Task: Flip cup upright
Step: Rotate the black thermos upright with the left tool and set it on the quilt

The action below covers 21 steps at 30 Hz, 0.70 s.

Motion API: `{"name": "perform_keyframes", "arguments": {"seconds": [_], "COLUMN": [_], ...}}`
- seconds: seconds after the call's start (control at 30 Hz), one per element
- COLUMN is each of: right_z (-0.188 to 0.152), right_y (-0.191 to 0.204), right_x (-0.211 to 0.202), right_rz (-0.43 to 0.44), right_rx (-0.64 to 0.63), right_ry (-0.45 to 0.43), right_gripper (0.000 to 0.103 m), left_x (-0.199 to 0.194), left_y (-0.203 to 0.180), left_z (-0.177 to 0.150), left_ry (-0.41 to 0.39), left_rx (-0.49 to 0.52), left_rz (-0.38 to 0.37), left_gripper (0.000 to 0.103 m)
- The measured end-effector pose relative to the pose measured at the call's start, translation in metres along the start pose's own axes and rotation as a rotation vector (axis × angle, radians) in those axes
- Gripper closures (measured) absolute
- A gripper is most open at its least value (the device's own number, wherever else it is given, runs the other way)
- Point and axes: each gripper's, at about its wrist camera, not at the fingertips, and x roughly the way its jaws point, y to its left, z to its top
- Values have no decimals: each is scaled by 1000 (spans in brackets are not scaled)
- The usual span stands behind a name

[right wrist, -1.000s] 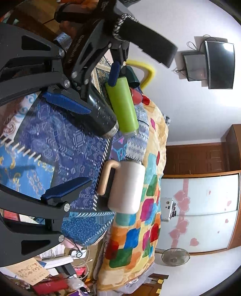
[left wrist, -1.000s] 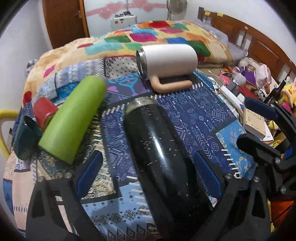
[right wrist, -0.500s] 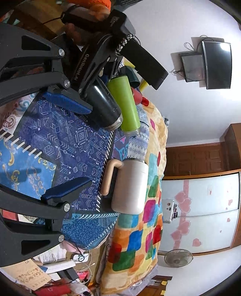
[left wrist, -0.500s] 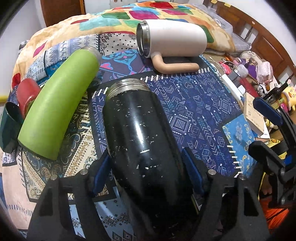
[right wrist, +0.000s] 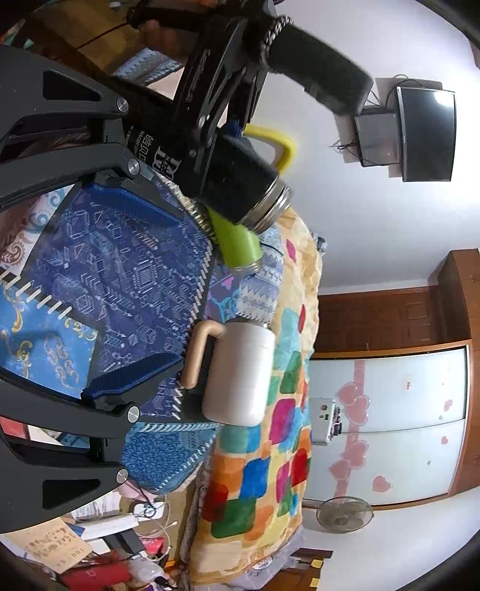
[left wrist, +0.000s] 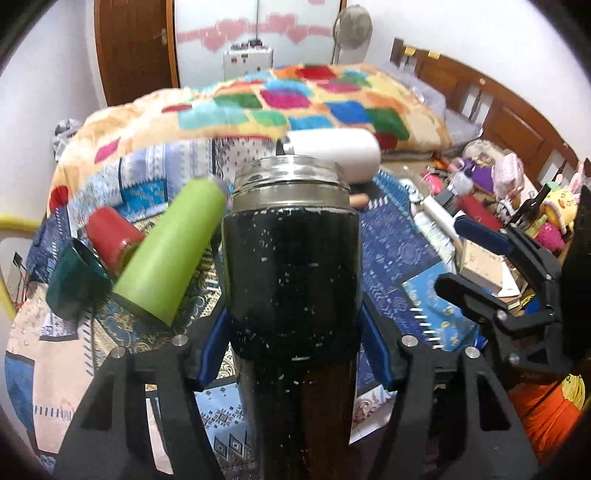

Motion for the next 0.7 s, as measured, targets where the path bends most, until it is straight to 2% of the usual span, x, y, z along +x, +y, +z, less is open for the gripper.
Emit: {"name": "perform_keyframes", "arguments": {"seconds": [0.17, 0.33, 0.7], "right_z": [5, 7, 10], "right_y": [4, 9, 8], "right_x": [-6, -8, -8], "right_rz": [6, 14, 33], "right_rx": [-15, -26, -12], "right_ry": [-18, -28, -49], "right_gripper": [33, 31, 30], "left_x": [-28, -44, -41], "left_y": [-4, -6, 3], "left_z": [2, 9, 28], "left_ry": [-76, -138, -192], "left_rx": [8, 21, -1], "left_rz": [-22, -12, 8], "left_gripper": [39, 39, 39]}}
